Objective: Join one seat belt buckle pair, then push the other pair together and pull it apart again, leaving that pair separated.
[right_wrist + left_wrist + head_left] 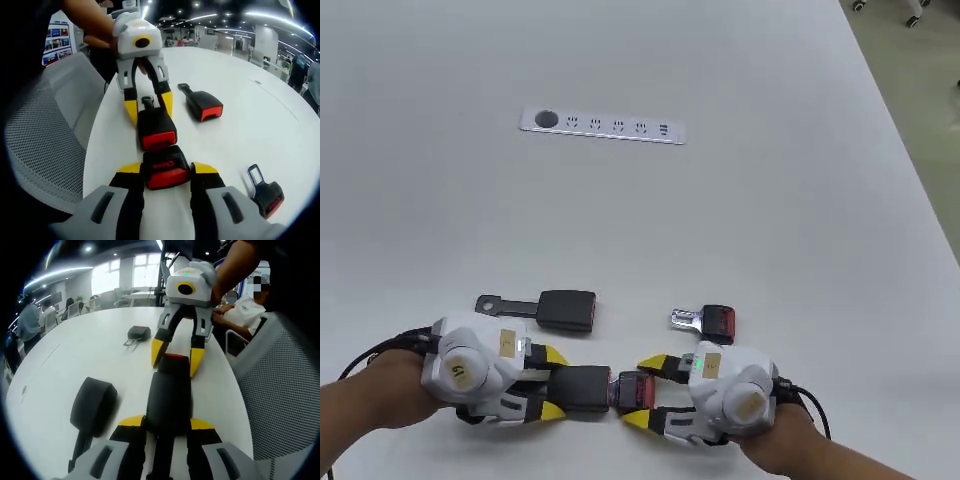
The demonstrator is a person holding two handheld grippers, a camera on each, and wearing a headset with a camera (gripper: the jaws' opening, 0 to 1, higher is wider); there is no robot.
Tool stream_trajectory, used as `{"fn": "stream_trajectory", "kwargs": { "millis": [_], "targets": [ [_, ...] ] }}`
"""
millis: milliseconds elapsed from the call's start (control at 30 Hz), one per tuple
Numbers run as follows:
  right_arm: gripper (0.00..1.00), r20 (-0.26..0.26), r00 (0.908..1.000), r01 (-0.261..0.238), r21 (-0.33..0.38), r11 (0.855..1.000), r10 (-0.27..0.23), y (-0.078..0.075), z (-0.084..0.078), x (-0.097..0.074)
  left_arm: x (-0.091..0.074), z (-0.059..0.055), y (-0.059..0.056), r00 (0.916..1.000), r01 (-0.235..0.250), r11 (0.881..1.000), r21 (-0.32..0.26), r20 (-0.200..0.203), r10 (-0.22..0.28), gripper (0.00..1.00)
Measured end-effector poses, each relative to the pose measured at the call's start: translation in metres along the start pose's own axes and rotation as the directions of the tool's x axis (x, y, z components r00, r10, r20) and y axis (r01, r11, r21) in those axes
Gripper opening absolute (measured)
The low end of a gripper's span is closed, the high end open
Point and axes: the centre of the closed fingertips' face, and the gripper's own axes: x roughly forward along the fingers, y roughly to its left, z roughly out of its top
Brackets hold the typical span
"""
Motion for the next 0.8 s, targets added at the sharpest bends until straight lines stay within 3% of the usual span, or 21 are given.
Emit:
{"fn": "stream_trajectory", "kwargs": {
  "millis": [367,600,700,800],
  "targets": [
    [0.36,0.014,0.9996,0.027,-0.005,1.0,-0.027,0.0004,0.0016,0.0001,0.0006,0.0,-0.002,0.999,-0.017,0.998,0.053,-0.04,0.019,0.33],
    [0.37,0.007,0.9983,0.058,-0.029,0.998,-0.058,-0.0002,0.0023,0.0,0.0005,-0.0013,-0.0021,0.9972,-0.04,0.999,0.037,-0.062,0.042,0.34],
    [0.38,-0.005,0.9965,0.084,0.016,0.996,-0.084,-0.0014,0.0006,-0.0005,-0.0001,-0.0016,-0.0056,0.9961,-0.031,0.999,0.024,-0.082,0.033,0.39],
    [0.6,0.059,0.9931,0.096,0.083,0.992,-0.101,-0.0025,0.0095,-0.0038,-0.0023,0.0014,-0.0102,0.9973,-0.027,1.0,-0.008,-0.068,0.027,0.5]
  ]
}}
